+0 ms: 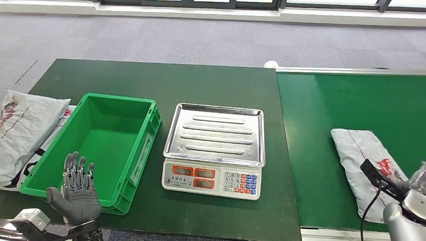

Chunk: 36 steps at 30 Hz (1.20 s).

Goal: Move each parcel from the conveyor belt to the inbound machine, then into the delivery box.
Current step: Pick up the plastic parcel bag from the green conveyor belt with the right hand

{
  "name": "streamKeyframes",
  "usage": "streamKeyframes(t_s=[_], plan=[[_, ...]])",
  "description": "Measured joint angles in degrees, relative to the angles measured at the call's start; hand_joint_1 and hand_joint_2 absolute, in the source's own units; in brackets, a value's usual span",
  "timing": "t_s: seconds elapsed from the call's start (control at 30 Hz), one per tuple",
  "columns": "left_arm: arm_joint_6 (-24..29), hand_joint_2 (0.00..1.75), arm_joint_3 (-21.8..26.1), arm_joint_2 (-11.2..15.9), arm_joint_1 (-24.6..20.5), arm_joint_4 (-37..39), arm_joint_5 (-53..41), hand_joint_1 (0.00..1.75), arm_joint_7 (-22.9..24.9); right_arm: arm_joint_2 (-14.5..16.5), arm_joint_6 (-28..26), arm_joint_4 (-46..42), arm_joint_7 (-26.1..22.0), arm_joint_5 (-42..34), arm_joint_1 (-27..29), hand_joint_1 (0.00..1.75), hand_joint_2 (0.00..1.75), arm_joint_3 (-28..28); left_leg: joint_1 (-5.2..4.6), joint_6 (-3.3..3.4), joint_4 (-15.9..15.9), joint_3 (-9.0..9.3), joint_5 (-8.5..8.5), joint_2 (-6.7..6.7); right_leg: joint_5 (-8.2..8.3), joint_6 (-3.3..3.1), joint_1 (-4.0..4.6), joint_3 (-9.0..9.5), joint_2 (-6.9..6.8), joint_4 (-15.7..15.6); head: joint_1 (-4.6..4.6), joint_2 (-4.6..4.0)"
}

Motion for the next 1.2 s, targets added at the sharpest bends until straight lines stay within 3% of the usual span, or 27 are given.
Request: streamKeyframes(t_s=[0.43, 0.67, 0.8, 0.97, 1.2], plan=[[-0.46, 0.00, 0.13, 0.02, -0.08, 1.35, -0.30, 0.00, 0.50, 2.03, 11.60, 5.15, -12.52, -6.54, 4.61, 0.00, 1.75, 1.72, 0.10, -0.05, 0.00, 0.05, -0.05, 0.01, -0.07, -0.08, 0.10, -0.02, -0.01, -0.01, 0.00, 0.00], [-0.30, 0.00, 0.13, 0.06, -0.18, 2.41, -0.32, 0.00, 0.50, 2.22, 14.29, 4.02, -14.92, -12.02, 8.09, 0.00, 1.75, 4.86, 0.18, -0.09, 0.00, 0.50, -0.23, 0.06, -0.21, -0.09, 0.19, 0.34, 0.08, -0.06, -0.01, 0.00], [-0.16, 0.00, 0.13, 0.14, -0.29, 2.96, -0.32, 0.00, 0.47, 2.40, 14.86, 2.49, -16.69, -13.73, 9.44, 1.75, 1.75, 6.36, 0.24, -0.18, 0.00, 0.68, -0.30, 0.10, -0.26, -0.12, 0.30, 0.54, 0.14, -0.06, 0.00, 0.00], [-0.30, 0.00, 0.13, 0.15, -0.33, 3.18, -0.32, 0.00, 0.34, 2.79, 13.36, 0.49, -18.45, -13.93, 10.40, 1.75, 1.75, 8.86, 0.27, -0.26, 0.00, 0.86, -0.42, 0.47, -0.25, -0.16, 0.37, 0.63, 0.49, -0.06, -0.01, 0.00], [-1.14, 0.00, 0.28, 0.14, -0.29, 3.13, -0.34, 0.00, 0.08, 4.28, 7.01, -3.45, -17.78, -13.19, 11.47, 1.75, 1.75, 11.37, 0.28, -0.28, 0.00, 0.83, -0.42, 0.60, -0.20, -0.24, 0.42, 0.67, 0.58, -0.05, 0.00, 0.00]])
